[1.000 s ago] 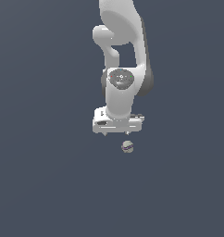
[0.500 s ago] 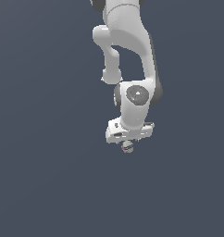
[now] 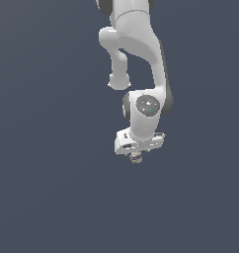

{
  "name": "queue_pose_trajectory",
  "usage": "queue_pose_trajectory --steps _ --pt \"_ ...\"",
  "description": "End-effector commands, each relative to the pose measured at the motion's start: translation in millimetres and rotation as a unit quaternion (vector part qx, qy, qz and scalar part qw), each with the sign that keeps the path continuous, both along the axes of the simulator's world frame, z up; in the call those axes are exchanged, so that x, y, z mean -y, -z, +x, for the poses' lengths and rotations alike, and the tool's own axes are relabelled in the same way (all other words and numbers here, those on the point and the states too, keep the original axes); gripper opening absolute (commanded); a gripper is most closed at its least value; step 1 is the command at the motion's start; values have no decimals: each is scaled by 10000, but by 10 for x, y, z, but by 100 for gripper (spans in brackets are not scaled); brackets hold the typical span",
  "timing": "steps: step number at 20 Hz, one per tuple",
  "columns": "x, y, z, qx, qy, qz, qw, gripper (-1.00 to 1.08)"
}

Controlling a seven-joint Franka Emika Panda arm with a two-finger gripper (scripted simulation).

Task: Pick up the object and move it to a goal position.

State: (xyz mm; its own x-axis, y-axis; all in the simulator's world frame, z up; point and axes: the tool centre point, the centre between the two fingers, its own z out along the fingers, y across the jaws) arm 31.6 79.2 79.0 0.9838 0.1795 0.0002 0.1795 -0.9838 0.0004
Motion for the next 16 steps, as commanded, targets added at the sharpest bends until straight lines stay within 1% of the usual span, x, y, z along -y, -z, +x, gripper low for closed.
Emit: queue_pose_trajectory --steps 1,6,11,12,16 --pt "1 111 -6 -7 -1 -1 10000 100" --pt "-7 364 -11 -2 -11 1 10000 100" --pt "-8 426 3 -2 -11 1 10000 100" --pt "-8 426 3 -2 -11 1 10000 -100" --pt "-8 426 3 -2 -11 1 10000 -100"
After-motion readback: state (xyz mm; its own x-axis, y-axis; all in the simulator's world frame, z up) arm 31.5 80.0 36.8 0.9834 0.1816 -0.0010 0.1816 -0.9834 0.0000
